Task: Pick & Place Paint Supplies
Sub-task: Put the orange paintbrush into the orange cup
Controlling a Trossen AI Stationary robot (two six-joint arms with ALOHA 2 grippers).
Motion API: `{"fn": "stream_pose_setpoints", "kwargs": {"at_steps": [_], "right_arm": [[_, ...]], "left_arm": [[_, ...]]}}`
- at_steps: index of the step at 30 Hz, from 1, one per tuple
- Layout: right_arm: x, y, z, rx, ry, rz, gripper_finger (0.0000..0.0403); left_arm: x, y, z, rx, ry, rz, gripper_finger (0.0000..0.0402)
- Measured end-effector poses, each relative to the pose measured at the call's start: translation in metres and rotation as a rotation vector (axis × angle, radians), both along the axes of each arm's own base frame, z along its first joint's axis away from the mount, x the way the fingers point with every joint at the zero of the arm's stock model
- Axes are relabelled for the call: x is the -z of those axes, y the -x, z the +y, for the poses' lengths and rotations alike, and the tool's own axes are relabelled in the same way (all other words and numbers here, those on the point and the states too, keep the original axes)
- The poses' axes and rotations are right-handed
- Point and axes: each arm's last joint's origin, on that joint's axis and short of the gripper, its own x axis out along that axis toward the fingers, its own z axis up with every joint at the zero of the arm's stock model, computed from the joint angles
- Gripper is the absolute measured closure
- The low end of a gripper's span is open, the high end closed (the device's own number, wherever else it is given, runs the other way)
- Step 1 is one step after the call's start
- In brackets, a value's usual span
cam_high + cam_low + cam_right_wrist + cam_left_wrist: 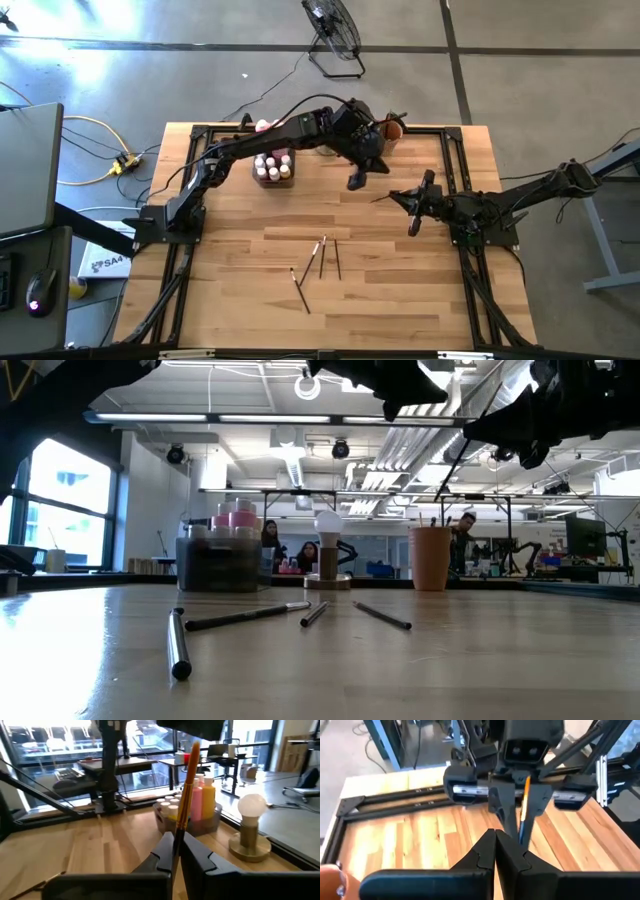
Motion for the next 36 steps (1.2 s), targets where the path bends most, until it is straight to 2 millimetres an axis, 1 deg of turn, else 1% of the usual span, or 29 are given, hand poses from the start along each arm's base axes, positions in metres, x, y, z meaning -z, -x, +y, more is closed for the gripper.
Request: {"fn": "stream_pose_setpoints", "kwargs": {"at_steps": [3, 6, 8, 12, 15, 19, 24, 29, 30, 32, 34, 36], "right_arm": [[0.000, 0.002, -0.001, 0.032, 0.005, 0.016, 0.0395], [-0.005, 0.002, -0.002, 0.067, 0.014, 0.044, 0.0395], [-0.013, 0.003, -0.003, 0.090, 0.021, 0.056, 0.0395], [-0.024, 0.004, -0.004, 0.108, 0.034, 0.096, 0.0395], [-0.028, 0.005, -0.004, 0.105, 0.035, 0.096, 0.0395], [-0.026, 0.007, -0.004, 0.104, 0.037, 0.119, 0.0395], [-0.026, 0.009, -0.005, 0.105, 0.018, 0.120, 0.0395], [-0.025, 0.009, -0.005, 0.106, 0.019, 0.125, 0.0395], [-0.025, 0.009, -0.005, 0.107, 0.019, 0.125, 0.0395], [-0.025, 0.009, -0.005, 0.107, 0.017, 0.124, 0.0395], [-0.025, 0.009, -0.005, 0.110, 0.002, 0.118, 0.0394], [-0.025, 0.009, -0.005, 0.112, -0.006, 0.114, 0.0393]], "left_arm": [[0.002, 0.004, -0.001, 0.015, -0.001, 0.041, 0.0400], [0.009, 0.007, -0.003, 0.028, 0.001, 0.118, 0.0400], [0.013, 0.008, -0.008, 0.039, 0.009, 0.156, 0.0400], [0.031, 0.002, -0.023, 0.049, -0.015, 0.210, 0.0400], [0.039, -0.001, -0.028, 0.018, -0.066, 0.232, 0.0400], [0.047, 0.000, -0.023, -0.087, -0.143, 0.291, 0.0400], [0.046, -0.001, -0.022, -0.120, -0.145, 0.284, 0.0400], [0.040, -0.007, -0.021, -0.210, -0.022, 0.217, 0.0400], [0.040, -0.009, -0.021, -0.204, -0.028, 0.203, 0.0400], [0.041, -0.011, -0.022, -0.136, -0.066, 0.173, 0.0400], [0.037, -0.014, -0.025, -0.054, -0.080, 0.108, 0.0400], [0.030, -0.013, -0.028, -0.002, -0.087, 0.067, 0.0400]]}}
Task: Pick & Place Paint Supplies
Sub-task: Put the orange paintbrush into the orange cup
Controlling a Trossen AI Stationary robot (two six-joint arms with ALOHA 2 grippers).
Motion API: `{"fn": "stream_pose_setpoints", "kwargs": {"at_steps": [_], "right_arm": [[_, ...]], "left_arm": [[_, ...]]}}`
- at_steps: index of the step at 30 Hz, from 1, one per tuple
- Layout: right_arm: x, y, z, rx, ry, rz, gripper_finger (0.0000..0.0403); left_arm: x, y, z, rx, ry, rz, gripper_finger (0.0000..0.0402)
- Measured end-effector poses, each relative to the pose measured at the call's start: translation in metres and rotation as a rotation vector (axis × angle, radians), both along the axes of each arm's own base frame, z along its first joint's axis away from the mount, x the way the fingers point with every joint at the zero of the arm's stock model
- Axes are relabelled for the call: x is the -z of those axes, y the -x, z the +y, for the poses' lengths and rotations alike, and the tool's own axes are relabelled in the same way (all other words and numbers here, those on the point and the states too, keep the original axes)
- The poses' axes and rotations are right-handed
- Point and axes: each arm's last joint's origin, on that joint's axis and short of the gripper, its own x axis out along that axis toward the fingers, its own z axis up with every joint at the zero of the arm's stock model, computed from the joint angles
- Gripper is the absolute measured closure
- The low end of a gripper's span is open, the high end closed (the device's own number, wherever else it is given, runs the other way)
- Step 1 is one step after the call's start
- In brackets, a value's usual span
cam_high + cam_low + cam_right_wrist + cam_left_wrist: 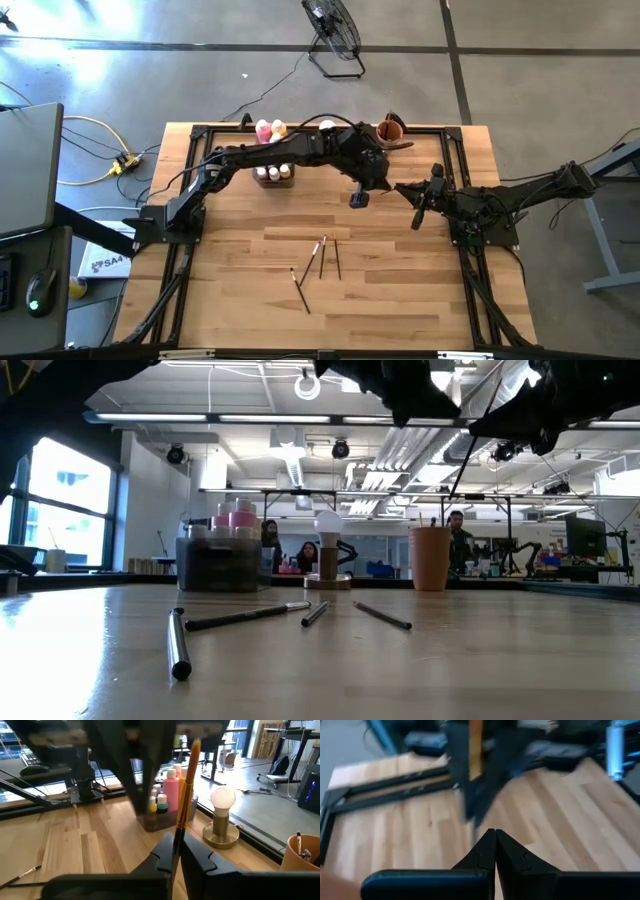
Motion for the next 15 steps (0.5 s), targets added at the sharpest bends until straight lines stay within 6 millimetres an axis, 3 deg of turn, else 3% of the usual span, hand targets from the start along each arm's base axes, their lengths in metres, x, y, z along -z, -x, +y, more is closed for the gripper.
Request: {"fn": "stream_pose_setpoints", "kwargs": {"at_steps": [15], "right_arm": [[0.001, 0.001, -0.002, 0.085, 0.031, 0.014, 0.0396]], "left_arm": [[0.005, 0.011, 0.011, 0.185, 0.114, 0.062, 0.0401]]}}
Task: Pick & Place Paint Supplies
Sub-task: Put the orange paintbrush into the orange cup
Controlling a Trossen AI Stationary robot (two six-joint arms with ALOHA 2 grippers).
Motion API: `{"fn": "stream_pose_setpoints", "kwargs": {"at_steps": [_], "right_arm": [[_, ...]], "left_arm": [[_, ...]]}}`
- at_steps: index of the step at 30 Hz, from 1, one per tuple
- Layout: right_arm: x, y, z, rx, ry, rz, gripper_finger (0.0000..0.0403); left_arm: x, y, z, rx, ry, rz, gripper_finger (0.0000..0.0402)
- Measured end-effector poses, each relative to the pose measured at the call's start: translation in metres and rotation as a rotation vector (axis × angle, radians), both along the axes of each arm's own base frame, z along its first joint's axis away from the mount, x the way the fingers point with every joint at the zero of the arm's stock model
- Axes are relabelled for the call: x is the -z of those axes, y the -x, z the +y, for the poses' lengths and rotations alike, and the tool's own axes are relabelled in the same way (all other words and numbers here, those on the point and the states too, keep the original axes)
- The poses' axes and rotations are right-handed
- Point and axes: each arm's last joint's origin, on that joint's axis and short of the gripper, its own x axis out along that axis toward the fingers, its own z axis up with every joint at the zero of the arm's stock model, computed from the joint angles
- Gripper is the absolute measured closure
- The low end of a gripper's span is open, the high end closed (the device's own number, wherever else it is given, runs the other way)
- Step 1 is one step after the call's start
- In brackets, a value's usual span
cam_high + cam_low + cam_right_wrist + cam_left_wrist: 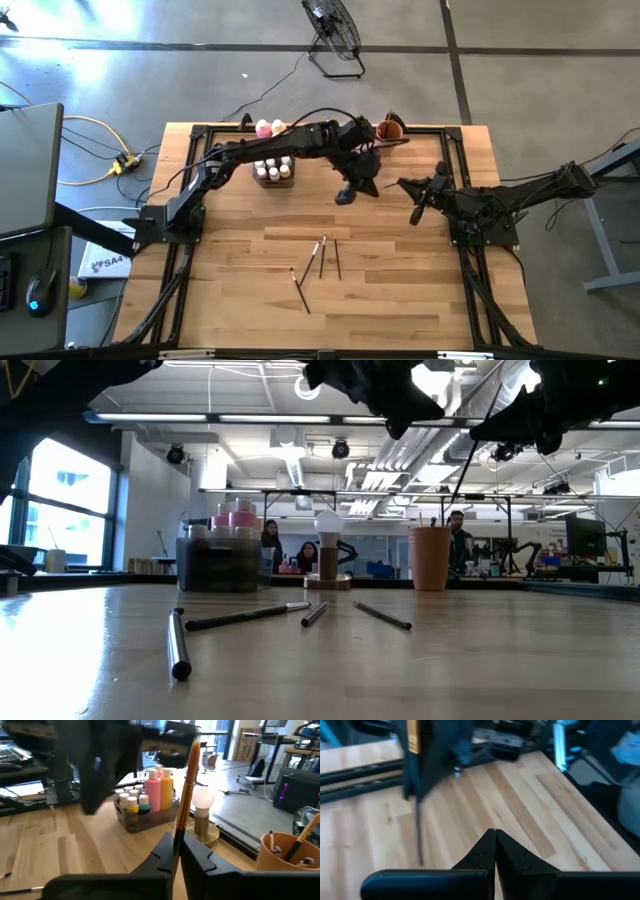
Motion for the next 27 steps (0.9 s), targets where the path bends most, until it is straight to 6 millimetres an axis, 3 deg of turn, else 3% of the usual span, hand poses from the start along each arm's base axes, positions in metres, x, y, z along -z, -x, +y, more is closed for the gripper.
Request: {"fn": "stream_pose_setpoints", "kwargs": {"at_steps": [6, 11, 19, 27], "right_arm": [[-0.002, 0.002, -0.001, 0.020, 0.008, -0.011, 0.0396], [-0.003, 0.004, -0.001, 0.018, 0.011, -0.022, 0.0396], [-0.007, 0.008, -0.002, 0.003, 0.018, -0.041, 0.0396], [-0.007, 0.009, -0.002, 0.002, 0.017, -0.043, 0.0396]], "left_arm": [[0.010, 0.002, -0.019, 0.104, 0.023, 0.059, 0.0401], [0.038, -0.009, -0.032, 0.013, -0.059, 0.097, 0.0401], [0.040, -0.019, -0.027, -0.159, -0.203, 0.014, 0.0401], [0.033, -0.023, -0.026, -0.206, -0.235, -0.058, 0.0402]]}}
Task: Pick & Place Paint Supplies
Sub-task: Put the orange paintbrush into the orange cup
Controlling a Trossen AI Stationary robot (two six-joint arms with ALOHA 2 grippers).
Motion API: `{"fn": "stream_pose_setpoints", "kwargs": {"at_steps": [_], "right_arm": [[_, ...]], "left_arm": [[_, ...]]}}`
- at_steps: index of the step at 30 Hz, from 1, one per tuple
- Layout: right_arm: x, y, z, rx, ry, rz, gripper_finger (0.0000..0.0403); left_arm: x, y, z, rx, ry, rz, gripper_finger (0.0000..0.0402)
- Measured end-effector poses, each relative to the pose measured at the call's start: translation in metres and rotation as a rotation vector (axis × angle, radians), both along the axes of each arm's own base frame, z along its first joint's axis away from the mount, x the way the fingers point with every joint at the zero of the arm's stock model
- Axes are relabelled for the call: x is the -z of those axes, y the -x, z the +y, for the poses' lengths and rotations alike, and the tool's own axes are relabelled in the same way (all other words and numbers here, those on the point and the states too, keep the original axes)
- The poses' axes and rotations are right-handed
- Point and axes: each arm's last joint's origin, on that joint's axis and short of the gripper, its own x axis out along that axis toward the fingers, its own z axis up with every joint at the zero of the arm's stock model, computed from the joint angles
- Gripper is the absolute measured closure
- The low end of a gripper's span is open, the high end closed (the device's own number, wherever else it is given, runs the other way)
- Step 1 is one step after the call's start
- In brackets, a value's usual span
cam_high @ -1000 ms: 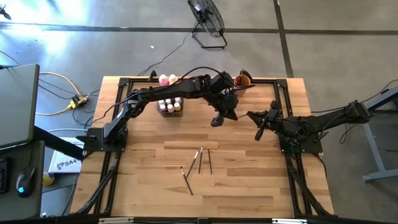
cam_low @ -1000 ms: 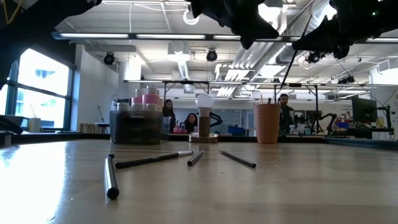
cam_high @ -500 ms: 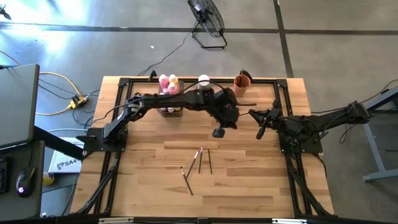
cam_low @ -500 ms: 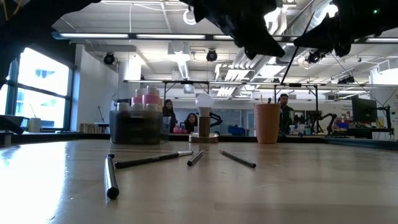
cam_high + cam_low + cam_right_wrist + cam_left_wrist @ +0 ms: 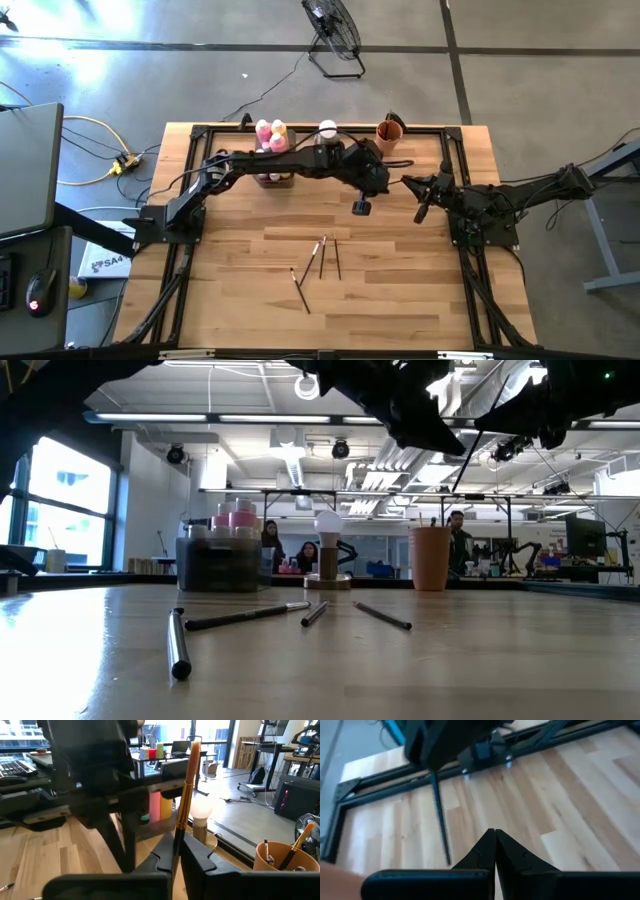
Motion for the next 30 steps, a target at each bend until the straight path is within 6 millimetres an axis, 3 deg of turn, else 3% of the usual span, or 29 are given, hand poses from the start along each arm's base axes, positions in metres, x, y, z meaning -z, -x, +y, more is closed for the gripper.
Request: {"fn": "stream_pose_setpoints", "kwargs": {"at_steps": [7, 13, 18, 21, 24, 30], "right_arm": [[0.000, 0.000, 0.000, 0.004, 0.000, 0.000, 0.0396], [0.000, 0.000, 0.000, 0.007, -0.013, -0.008, 0.0396], [0.000, 0.000, 0.000, 0.008, -0.015, -0.007, 0.0396], [0.000, 0.000, 0.000, 0.011, -0.015, -0.010, 0.0396], [0.000, 0.000, 0.000, 0.011, -0.016, -0.013, 0.0396], [-0.005, 0.000, -0.003, 0.063, -0.021, -0.063, 0.0396]], "left_arm": [[-0.006, -0.004, 0.009, -0.221, 0.076, -0.071, 0.0401], [-0.025, -0.002, 0.023, -0.038, 0.198, -0.209, 0.0399], [-0.028, 0.019, 0.039, -0.055, 0.217, -0.240, 0.0399], [-0.015, 0.046, 0.047, -0.106, 0.232, -0.295, 0.0399], [-0.012, 0.087, 0.048, -0.187, 0.176, -0.410, 0.0399], [-0.007, 0.167, 0.030, -0.296, 0.032, -0.489, 0.0398]]}}
